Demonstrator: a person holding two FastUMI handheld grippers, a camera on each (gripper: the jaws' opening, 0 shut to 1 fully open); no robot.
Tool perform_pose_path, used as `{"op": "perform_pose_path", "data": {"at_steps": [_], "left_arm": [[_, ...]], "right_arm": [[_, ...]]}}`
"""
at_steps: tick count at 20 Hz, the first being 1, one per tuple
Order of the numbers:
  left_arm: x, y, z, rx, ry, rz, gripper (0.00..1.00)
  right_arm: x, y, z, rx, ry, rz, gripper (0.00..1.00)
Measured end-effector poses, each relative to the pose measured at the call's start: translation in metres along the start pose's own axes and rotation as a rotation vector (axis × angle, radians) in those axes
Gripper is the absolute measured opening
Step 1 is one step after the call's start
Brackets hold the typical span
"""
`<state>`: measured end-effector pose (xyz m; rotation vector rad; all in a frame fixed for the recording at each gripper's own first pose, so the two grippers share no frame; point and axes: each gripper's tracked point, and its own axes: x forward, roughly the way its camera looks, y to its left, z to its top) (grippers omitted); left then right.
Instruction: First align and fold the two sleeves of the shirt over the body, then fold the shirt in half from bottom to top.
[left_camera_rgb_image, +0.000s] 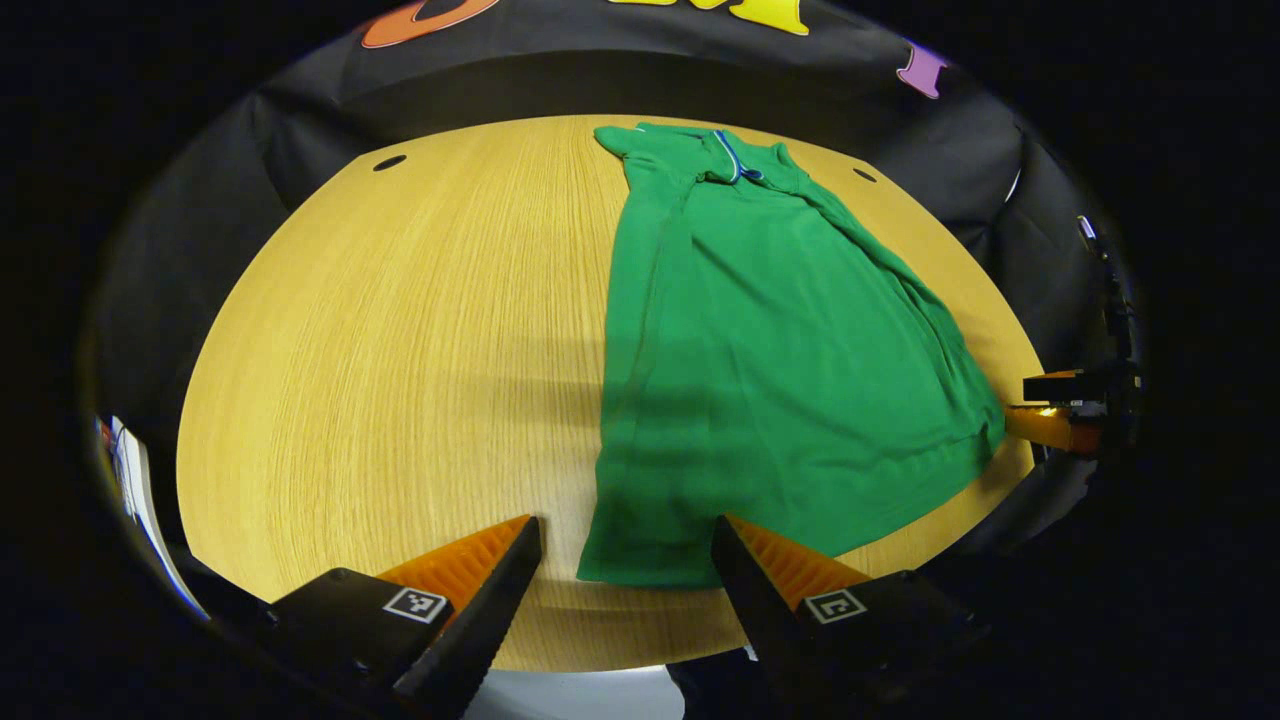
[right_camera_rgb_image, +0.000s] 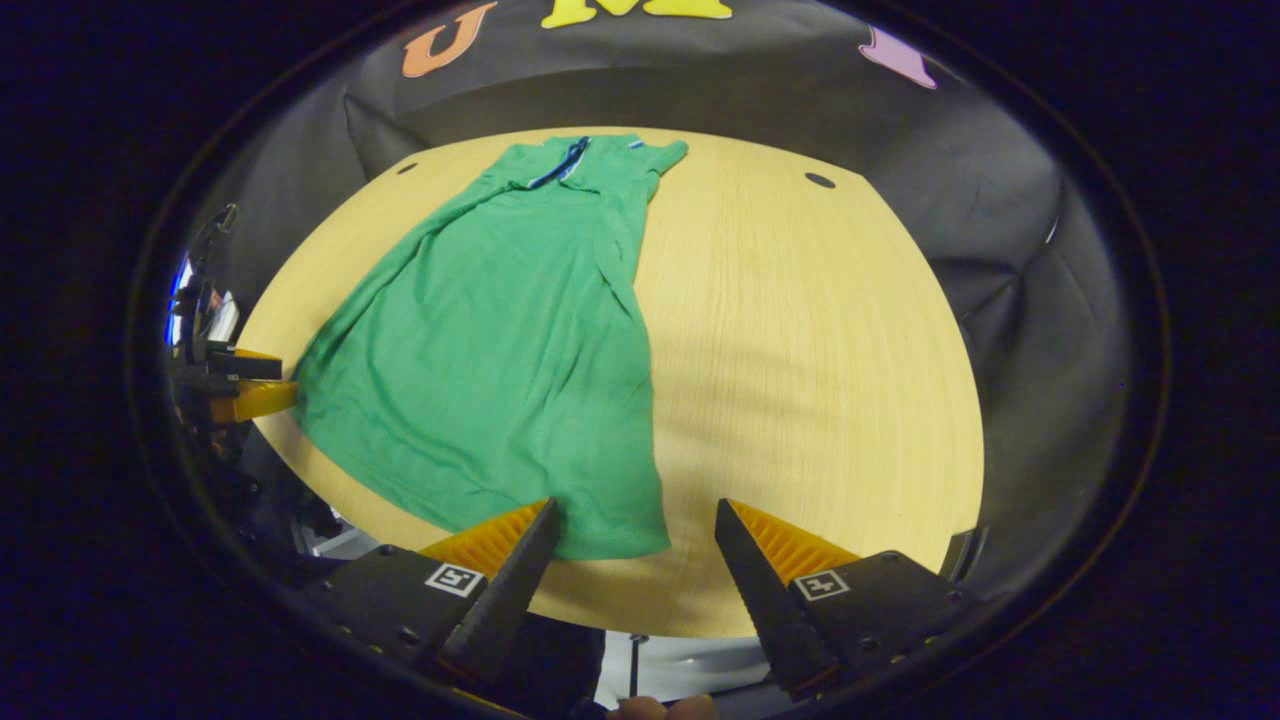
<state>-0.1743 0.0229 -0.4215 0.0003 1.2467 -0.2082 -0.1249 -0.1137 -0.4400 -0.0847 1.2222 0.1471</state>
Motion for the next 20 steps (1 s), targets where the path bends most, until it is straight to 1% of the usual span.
{"op": "perform_pose_path", "data": {"at_steps": [1, 3, 8, 10, 12, 14, 16, 17, 18, 19, 20], "left_arm": [[0.004, 0.002, 0.0, 0.014, 0.01, 0.004, 1.0], [0.008, 0.007, -0.001, 0.04, 0.028, 0.02, 1.0], [0.008, 0.008, -0.002, 0.066, 0.05, 0.026, 1.0], [0.009, 0.008, -0.003, 0.06, 0.053, 0.032, 1.0], [0.008, 0.007, -0.004, 0.057, 0.065, 0.036, 1.0], [0.008, 0.007, -0.005, 0.032, 0.088, 0.047, 1.0], [0.008, 0.0, -0.008, 0.004, 0.109, 0.055, 1.0], [0.008, -0.003, -0.01, 0.003, 0.125, 0.053, 0.96], [0.008, -0.007, -0.011, 0.004, 0.14, 0.049, 0.89], [0.009, -0.009, -0.011, 0.009, 0.155, 0.041, 0.75], [0.008, -0.01, -0.01, 0.011, 0.164, 0.031, 0.67]], "right_arm": [[0.003, 0.0, -0.001, 0.003, 0.012, 0.001, 0.96], [0.01, 0.001, -0.002, 0.009, 0.03, 0.006, 0.96], [0.021, 0.006, -0.007, 0.011, 0.07, 0.012, 0.96], [0.022, 0.006, -0.007, 0.013, 0.07, 0.013, 0.94], [0.023, 0.008, -0.01, 0.046, 0.087, 0.016, 0.94], [0.022, 0.008, -0.01, 0.05, 0.1, 0.018, 0.88], [0.022, 0.012, -0.013, 0.043, 0.119, 0.023, 0.74], [0.021, 0.013, -0.012, 0.038, 0.126, 0.029, 0.59], [0.02, 0.014, -0.013, 0.039, 0.131, 0.032, 0.5], [0.019, 0.016, -0.012, 0.046, 0.133, 0.041, 0.4], [0.02, 0.019, -0.012, 0.062, 0.134, 0.055, 0.26]]}}
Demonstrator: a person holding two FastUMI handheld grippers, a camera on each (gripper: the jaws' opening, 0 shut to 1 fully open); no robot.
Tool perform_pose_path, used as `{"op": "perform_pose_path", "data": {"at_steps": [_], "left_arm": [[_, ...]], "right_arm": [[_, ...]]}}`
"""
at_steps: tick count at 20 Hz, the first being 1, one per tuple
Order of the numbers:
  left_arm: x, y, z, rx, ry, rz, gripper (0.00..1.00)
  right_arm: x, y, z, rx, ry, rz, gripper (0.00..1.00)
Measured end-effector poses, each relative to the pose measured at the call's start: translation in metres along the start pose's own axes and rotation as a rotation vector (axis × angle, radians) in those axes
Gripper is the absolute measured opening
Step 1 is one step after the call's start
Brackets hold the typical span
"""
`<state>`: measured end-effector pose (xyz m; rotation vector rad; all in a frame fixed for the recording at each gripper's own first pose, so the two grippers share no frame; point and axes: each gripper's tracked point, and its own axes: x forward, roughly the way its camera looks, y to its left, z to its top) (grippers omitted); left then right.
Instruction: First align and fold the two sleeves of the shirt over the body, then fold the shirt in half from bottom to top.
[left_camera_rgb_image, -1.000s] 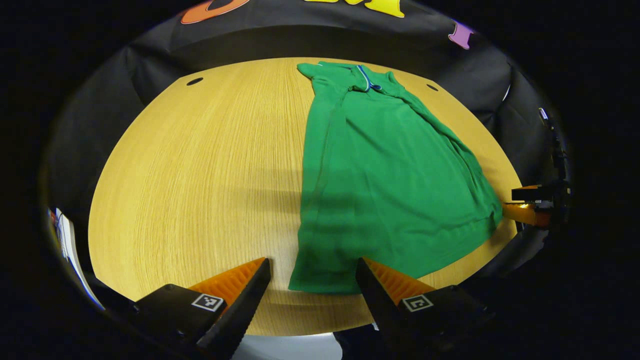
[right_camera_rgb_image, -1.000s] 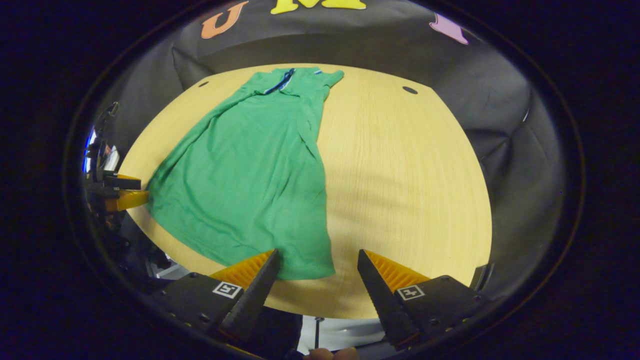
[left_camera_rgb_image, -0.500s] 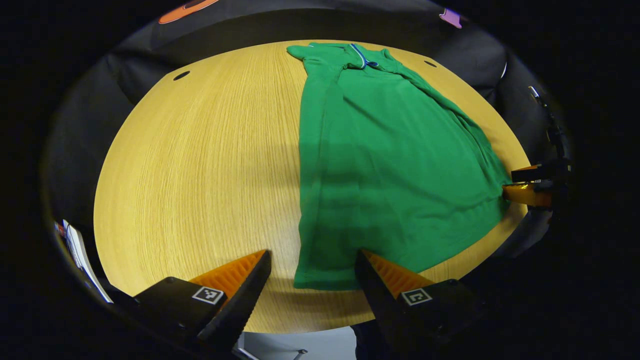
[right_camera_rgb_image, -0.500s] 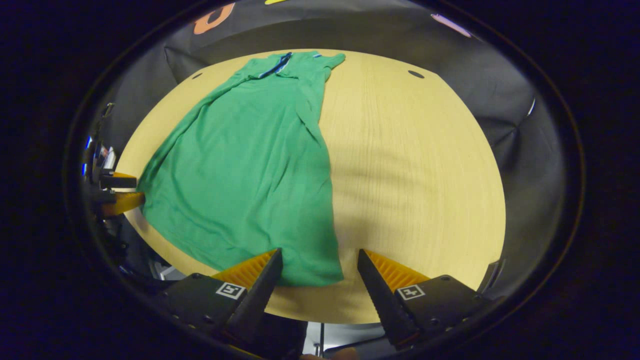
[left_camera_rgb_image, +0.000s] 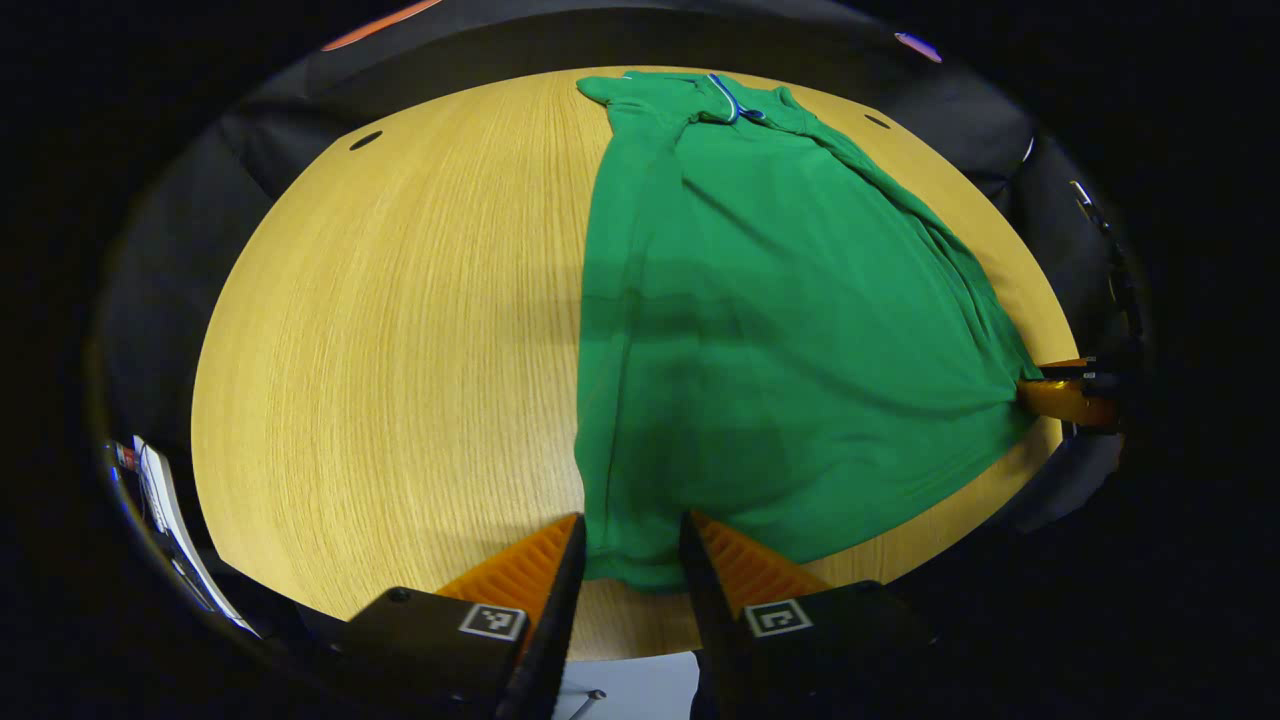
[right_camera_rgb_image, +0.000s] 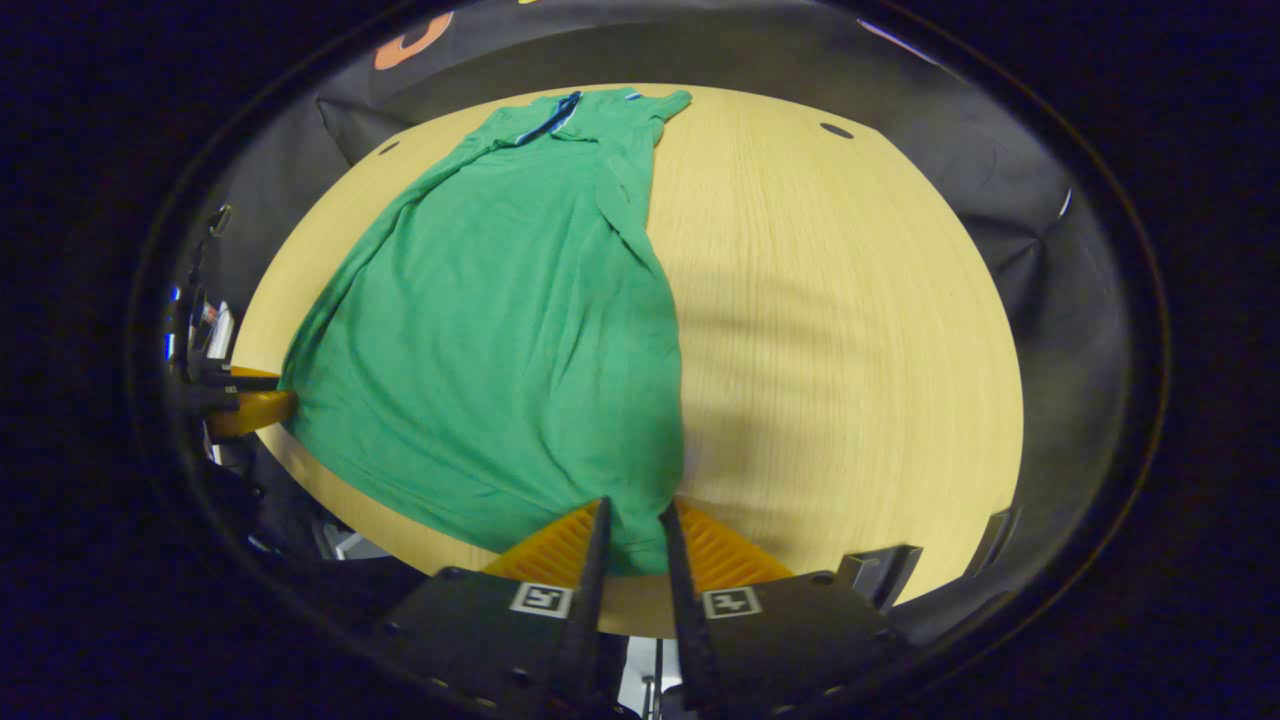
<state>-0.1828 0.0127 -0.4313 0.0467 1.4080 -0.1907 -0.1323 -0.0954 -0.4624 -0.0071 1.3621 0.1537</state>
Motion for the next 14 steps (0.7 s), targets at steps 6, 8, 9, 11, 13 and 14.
{"op": "perform_pose_path", "data": {"at_steps": [6, 8, 9, 11, 13, 14], "left_arm": [[-0.003, -0.016, -0.004, -0.048, 0.034, -0.101, 0.09], [-0.011, -0.015, -0.002, -0.045, 0.021, -0.11, 0.07], [-0.014, -0.016, 0.002, -0.047, 0.012, -0.121, 0.07], [-0.023, -0.017, 0.006, -0.053, 0.005, -0.149, 0.07], [-0.031, -0.017, 0.01, -0.043, -0.001, -0.171, 0.07], [-0.036, -0.017, 0.012, -0.044, -0.011, -0.181, 0.07]], "right_arm": [[-0.003, 0.002, -0.003, 0.064, 0.027, 0.045, 0.0], [-0.01, 0.001, 0.003, 0.078, 0.011, 0.051, 0.03], [-0.014, 0.0, 0.007, 0.088, 0.002, 0.058, 0.0], [-0.024, 0.001, 0.014, 0.105, -0.008, 0.077, 0.0], [-0.033, 0.0, 0.024, 0.1, -0.025, 0.083, 0.0], [-0.038, -0.001, 0.03, 0.1, -0.038, 0.085, 0.0]]}}
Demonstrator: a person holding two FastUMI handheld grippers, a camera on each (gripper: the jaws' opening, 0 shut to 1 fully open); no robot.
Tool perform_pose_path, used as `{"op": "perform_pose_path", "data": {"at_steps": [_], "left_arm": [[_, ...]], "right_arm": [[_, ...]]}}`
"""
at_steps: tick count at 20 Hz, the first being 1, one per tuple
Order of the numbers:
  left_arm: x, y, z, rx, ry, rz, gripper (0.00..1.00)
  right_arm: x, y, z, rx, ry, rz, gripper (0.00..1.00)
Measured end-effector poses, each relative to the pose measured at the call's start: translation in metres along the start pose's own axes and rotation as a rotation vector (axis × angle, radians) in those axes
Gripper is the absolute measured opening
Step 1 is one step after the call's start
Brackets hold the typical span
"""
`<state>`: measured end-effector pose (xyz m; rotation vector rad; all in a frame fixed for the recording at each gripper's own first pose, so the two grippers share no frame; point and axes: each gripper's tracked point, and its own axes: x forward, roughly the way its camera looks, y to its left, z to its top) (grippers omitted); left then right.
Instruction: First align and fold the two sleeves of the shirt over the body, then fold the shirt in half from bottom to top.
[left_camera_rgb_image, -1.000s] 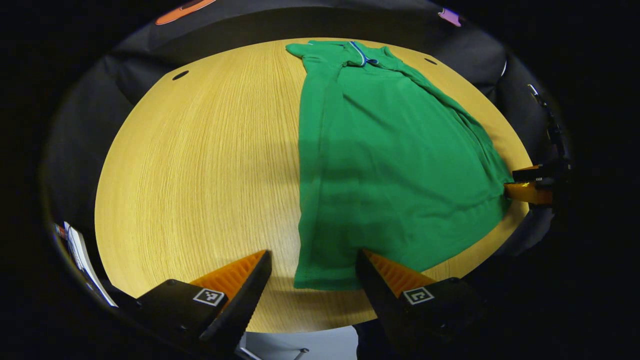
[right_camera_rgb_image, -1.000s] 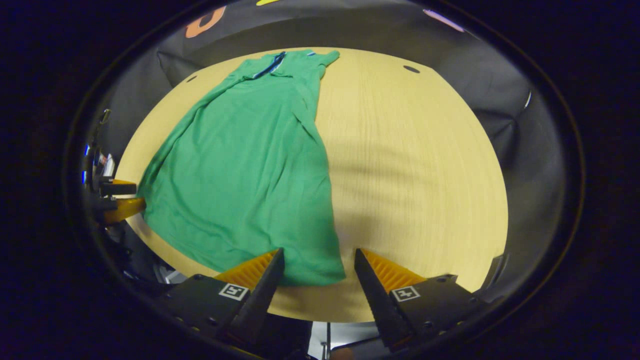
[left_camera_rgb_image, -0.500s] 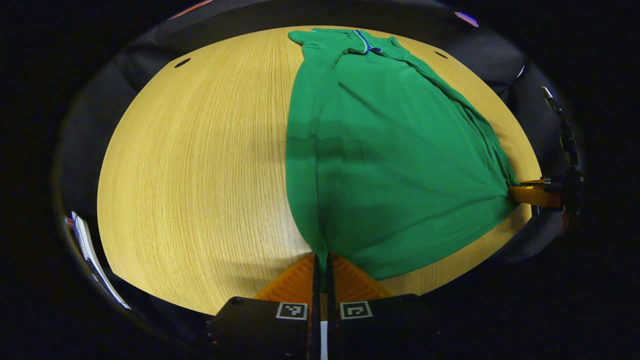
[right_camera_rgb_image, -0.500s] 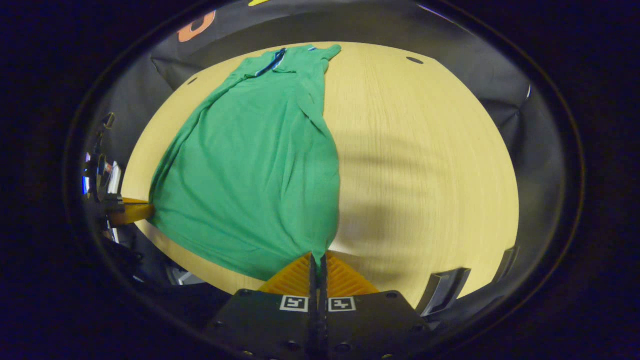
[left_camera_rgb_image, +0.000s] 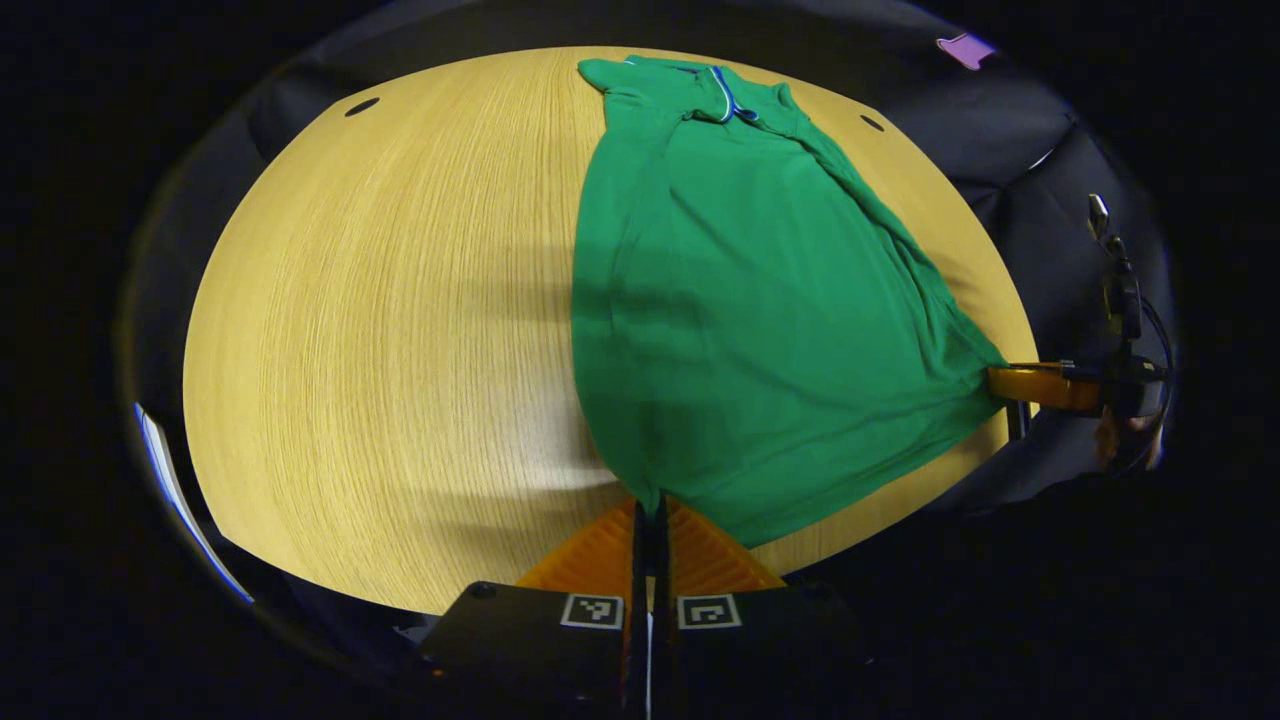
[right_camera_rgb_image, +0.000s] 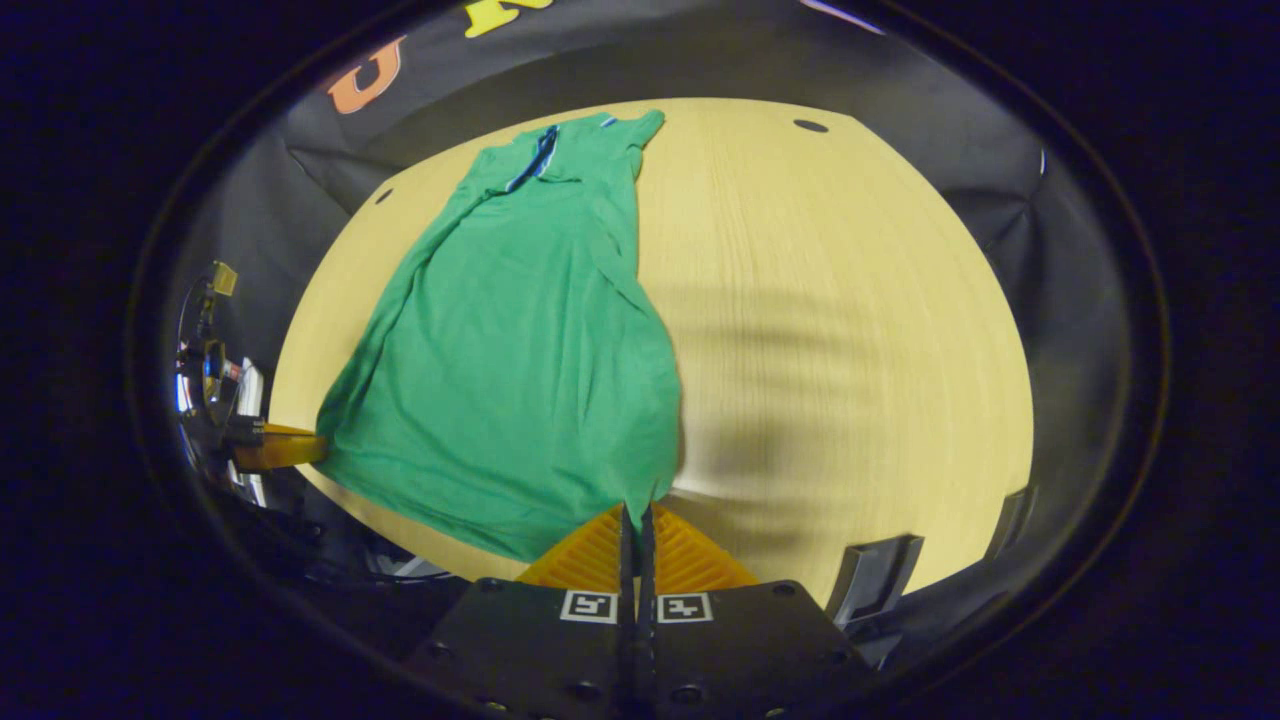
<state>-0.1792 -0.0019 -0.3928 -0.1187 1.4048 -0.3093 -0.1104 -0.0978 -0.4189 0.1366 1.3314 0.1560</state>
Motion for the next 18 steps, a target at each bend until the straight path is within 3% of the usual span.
{"op": "perform_pose_path", "data": {"at_steps": [4, 8, 12, 18], "left_arm": [[-0.02, -0.002, 0.031, -0.04, -0.086, -0.036, 0.07], [-0.036, -0.001, 0.067, 0.011, -0.173, -0.033, 0.07], [-0.05, 0.001, 0.115, 0.081, -0.298, -0.018, 0.07], [-0.069, 0.019, 0.195, 0.059, -0.45, 0.042, 0.07]], "right_arm": [[-0.018, 0.002, 0.028, 0.018, -0.062, 0.018, 0.02], [-0.032, 0.003, 0.065, 0.033, -0.137, 0.031, 0.0], [-0.048, 0.004, 0.113, 0.032, -0.235, 0.026, 0.0], [-0.073, 0.019, 0.193, 0.029, -0.372, 0.051, 0.0]]}}
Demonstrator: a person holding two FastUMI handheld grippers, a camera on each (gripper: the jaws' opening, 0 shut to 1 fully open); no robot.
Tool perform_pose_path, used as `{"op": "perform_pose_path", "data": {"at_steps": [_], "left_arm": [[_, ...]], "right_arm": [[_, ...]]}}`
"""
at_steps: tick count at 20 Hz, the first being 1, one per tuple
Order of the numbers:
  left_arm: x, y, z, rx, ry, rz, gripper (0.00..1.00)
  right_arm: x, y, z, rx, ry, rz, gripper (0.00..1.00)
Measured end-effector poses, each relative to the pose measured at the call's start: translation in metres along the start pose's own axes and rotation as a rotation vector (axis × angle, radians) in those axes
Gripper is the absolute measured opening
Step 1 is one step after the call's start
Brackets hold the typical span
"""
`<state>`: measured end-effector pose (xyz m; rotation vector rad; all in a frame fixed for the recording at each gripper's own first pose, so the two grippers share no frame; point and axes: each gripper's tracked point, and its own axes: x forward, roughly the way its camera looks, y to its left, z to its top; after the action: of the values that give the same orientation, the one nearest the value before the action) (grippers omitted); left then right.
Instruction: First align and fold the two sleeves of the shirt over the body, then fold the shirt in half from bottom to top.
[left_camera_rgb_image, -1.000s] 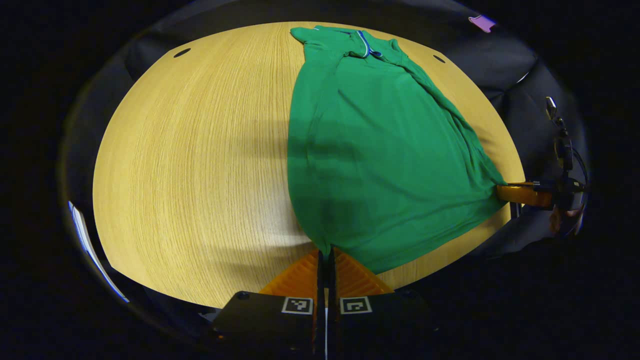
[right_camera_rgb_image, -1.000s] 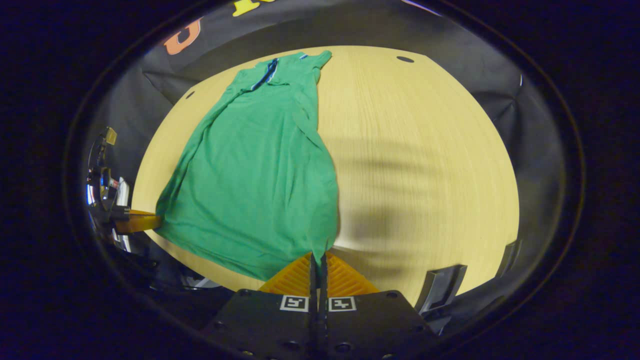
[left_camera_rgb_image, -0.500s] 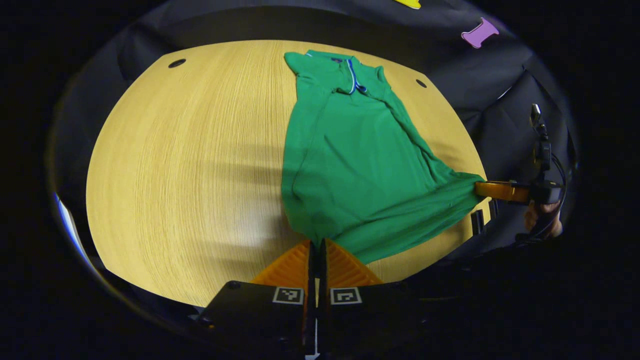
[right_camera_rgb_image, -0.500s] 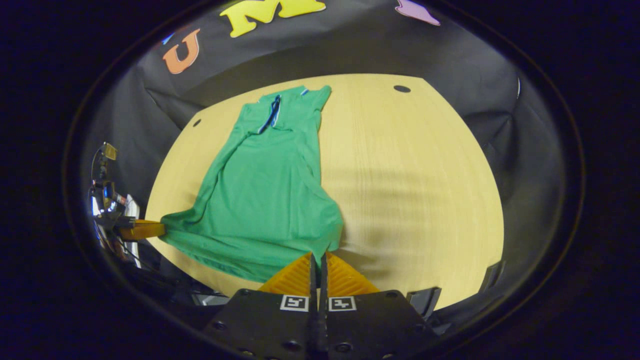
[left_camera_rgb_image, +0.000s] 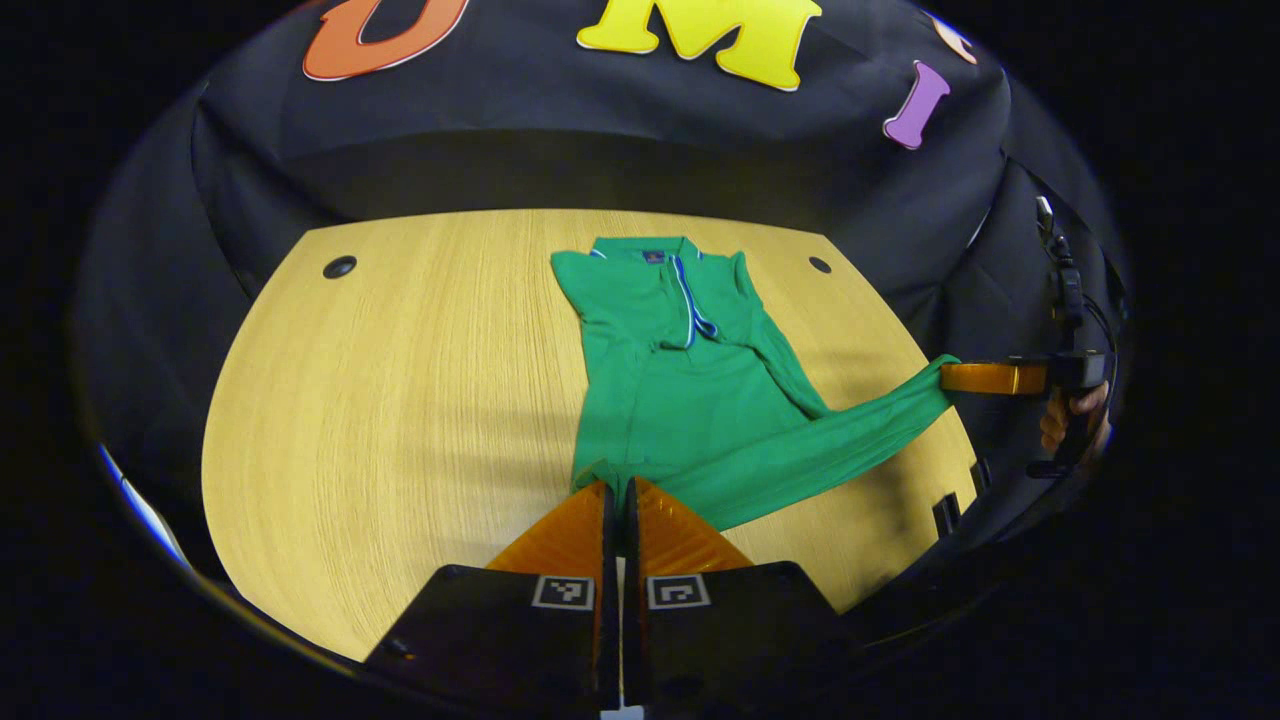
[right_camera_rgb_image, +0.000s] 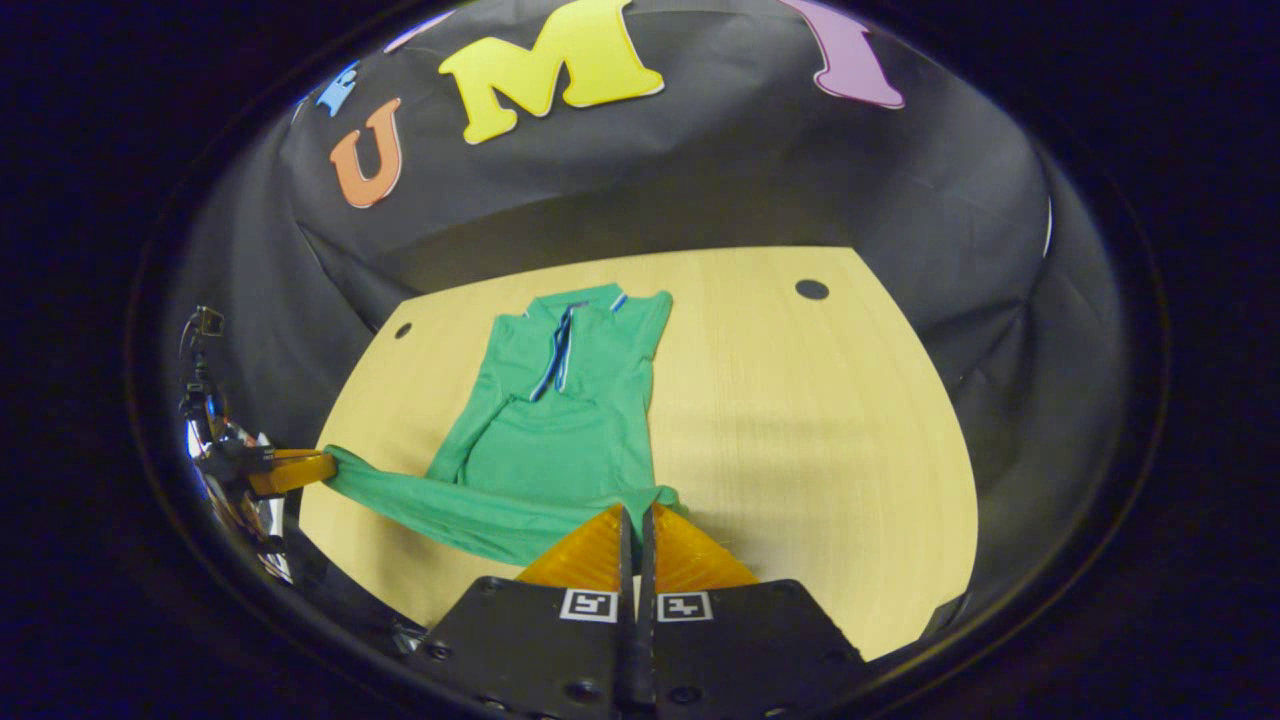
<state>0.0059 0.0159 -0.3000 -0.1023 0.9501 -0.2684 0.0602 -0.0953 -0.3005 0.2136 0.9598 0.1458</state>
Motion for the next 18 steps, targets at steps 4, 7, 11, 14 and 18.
{"op": "perform_pose_path", "data": {"at_steps": [4, 7, 11, 14, 18], "left_arm": [[0.023, 0.01, 0.045, -0.012, -0.055, 0.017, 0.07], [0.043, 0.018, 0.081, 0.031, -0.089, 0.033, 0.07], [0.07, 0.027, 0.127, 0.053, -0.141, 0.058, 0.07], [0.094, 0.035, 0.155, 0.037, -0.179, 0.089, 0.07], [0.132, 0.049, 0.181, 0.029, -0.203, 0.118, 0.07]], "right_arm": [[0.019, 0.005, 0.055, 0.008, -0.073, 0.005, 0.0], [0.038, 0.007, 0.09, -0.005, -0.107, 0.003, 0.02], [0.064, 0.009, 0.132, -0.049, -0.137, -0.004, 0.02], [0.087, 0.015, 0.165, -0.072, -0.162, 0.001, 0.0], [0.127, 0.016, 0.203, -0.104, -0.19, -0.006, 0.0]]}}
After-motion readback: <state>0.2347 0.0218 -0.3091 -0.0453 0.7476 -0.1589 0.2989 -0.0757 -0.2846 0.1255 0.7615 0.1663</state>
